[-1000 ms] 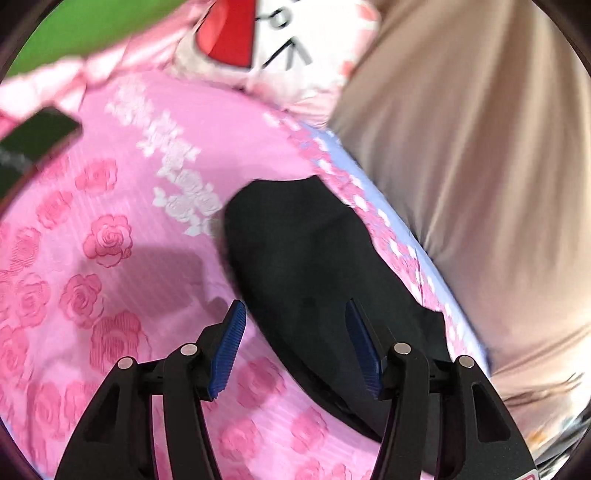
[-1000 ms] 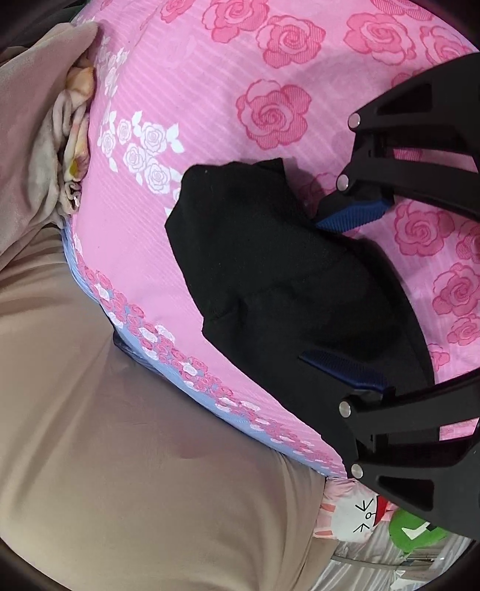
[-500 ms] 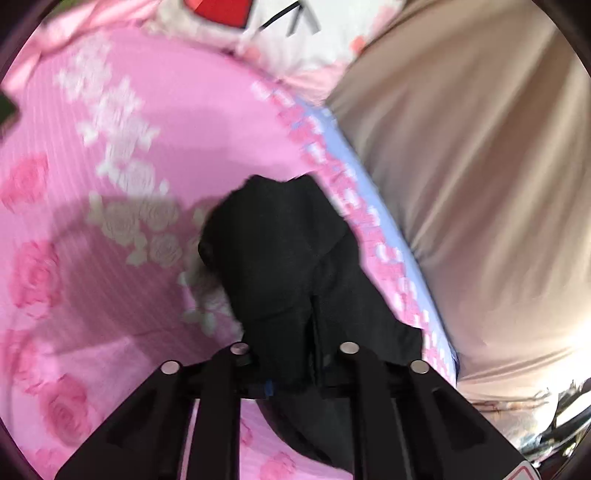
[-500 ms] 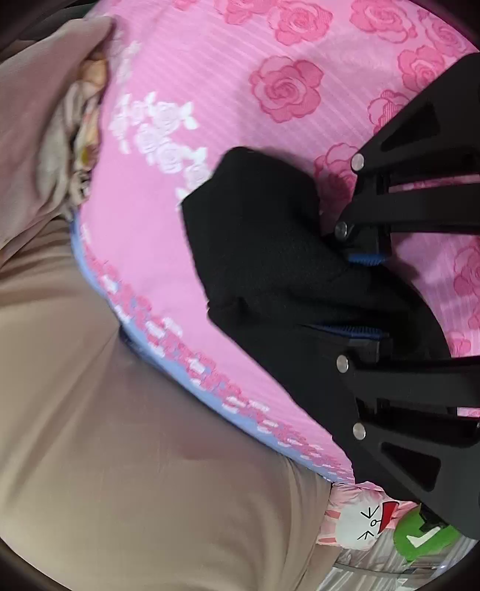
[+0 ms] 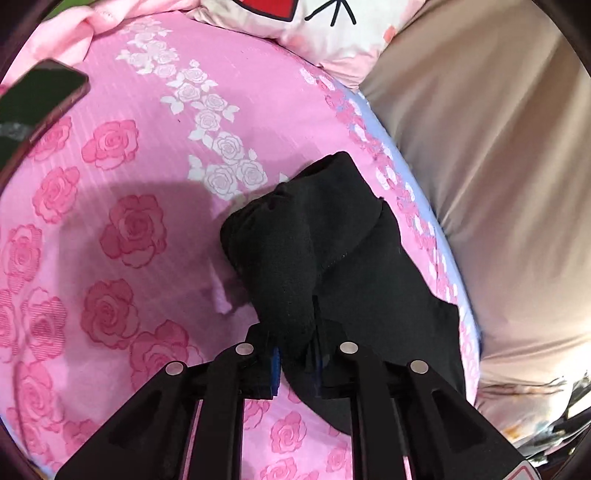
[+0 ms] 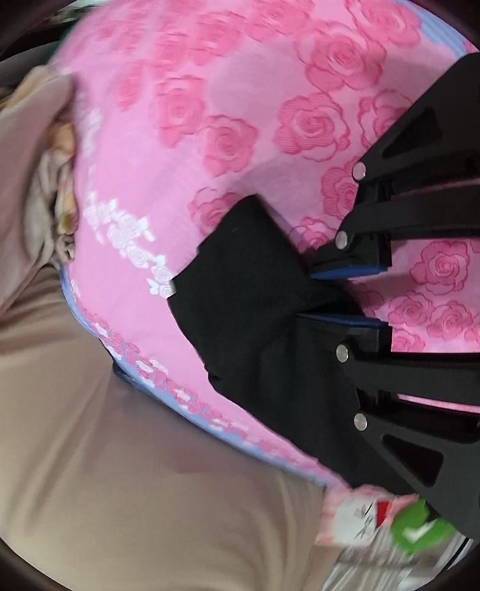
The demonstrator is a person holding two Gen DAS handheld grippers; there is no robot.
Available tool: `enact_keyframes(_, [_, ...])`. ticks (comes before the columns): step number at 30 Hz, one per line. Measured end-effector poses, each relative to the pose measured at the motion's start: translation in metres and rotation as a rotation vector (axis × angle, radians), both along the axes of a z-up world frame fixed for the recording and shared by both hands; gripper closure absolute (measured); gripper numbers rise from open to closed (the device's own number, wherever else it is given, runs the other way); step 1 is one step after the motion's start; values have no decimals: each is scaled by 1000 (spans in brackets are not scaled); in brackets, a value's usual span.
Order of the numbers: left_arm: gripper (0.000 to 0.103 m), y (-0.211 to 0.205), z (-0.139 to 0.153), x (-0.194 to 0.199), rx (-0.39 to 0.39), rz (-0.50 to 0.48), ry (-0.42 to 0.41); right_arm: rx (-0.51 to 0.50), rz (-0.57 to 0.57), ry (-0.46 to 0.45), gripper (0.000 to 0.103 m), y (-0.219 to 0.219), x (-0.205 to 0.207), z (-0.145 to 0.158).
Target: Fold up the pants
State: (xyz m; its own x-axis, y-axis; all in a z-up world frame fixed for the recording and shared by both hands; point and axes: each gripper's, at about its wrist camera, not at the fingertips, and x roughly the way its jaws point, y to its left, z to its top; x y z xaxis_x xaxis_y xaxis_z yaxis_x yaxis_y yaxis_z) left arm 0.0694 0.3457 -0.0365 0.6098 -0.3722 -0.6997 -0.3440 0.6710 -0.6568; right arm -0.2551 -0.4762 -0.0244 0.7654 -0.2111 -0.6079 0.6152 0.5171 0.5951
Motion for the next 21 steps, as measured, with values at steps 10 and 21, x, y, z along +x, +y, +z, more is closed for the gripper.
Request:
enact_keyframes(10, [45, -7, -6, 1, -86, 32, -31, -61, 48, 2, 46, 3, 24, 9])
enact_keyframes(21, [81, -22, 16, 32, 95, 0, -78, -317, 71, 204, 95, -7, 82, 49])
